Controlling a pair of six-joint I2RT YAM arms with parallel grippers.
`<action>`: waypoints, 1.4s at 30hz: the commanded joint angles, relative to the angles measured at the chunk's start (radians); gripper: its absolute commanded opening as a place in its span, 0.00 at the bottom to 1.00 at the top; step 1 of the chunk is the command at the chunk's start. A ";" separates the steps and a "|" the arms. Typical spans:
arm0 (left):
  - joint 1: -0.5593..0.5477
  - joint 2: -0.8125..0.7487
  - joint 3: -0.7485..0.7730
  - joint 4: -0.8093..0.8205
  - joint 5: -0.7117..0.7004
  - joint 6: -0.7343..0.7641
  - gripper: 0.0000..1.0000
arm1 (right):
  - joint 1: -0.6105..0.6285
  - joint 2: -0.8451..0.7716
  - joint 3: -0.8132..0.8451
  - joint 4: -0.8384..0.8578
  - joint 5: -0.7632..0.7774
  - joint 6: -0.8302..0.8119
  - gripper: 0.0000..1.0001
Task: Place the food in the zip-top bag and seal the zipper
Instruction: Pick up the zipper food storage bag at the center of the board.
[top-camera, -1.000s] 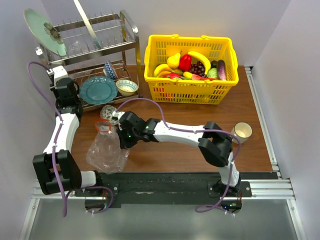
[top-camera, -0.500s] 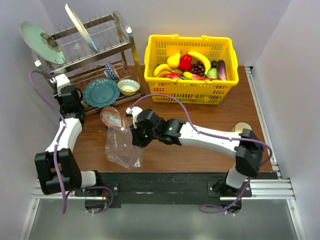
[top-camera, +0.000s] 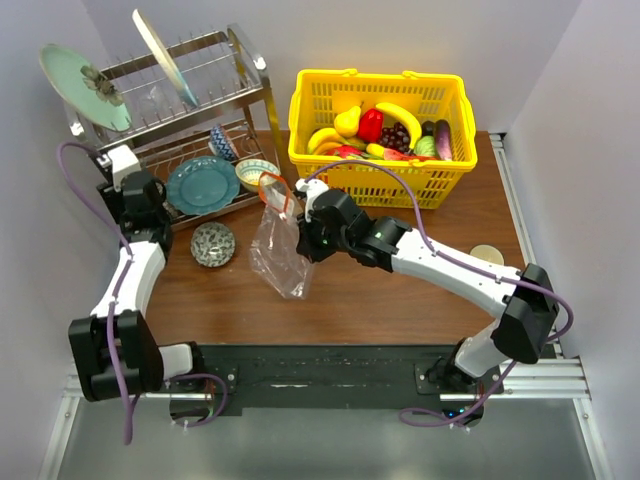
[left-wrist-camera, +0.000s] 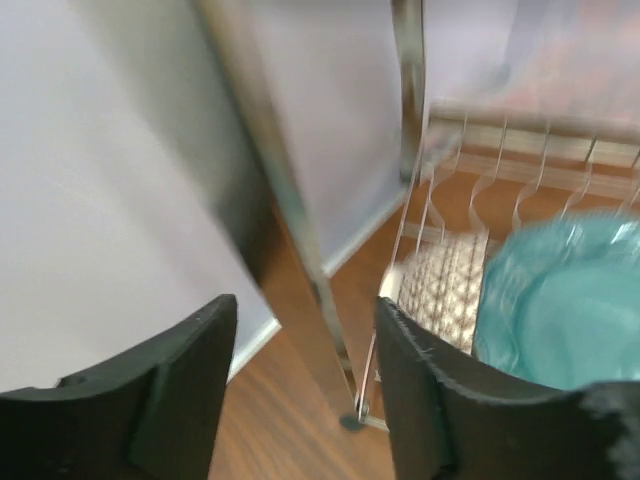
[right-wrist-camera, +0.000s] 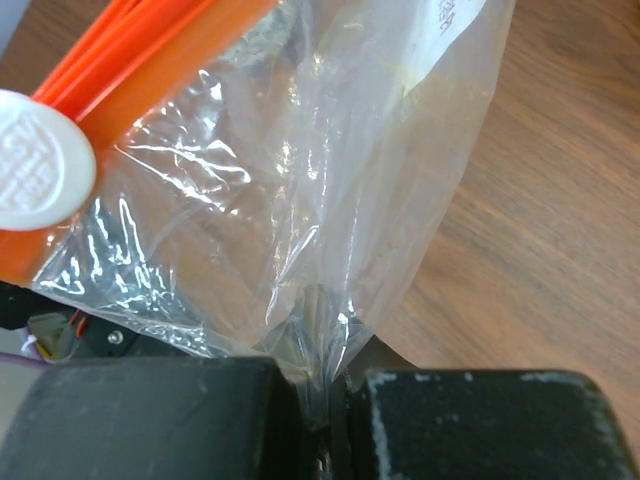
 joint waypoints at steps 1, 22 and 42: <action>-0.006 -0.103 0.092 0.024 -0.076 -0.031 0.64 | -0.024 -0.031 -0.005 0.000 0.017 -0.015 0.00; -0.017 -0.397 0.238 -0.758 0.629 -0.347 0.86 | -0.033 -0.189 -0.212 0.223 -0.060 -0.208 0.02; -0.163 -0.381 0.176 -0.616 1.092 -0.677 0.74 | 0.054 -0.139 -0.289 0.331 0.066 -0.354 0.02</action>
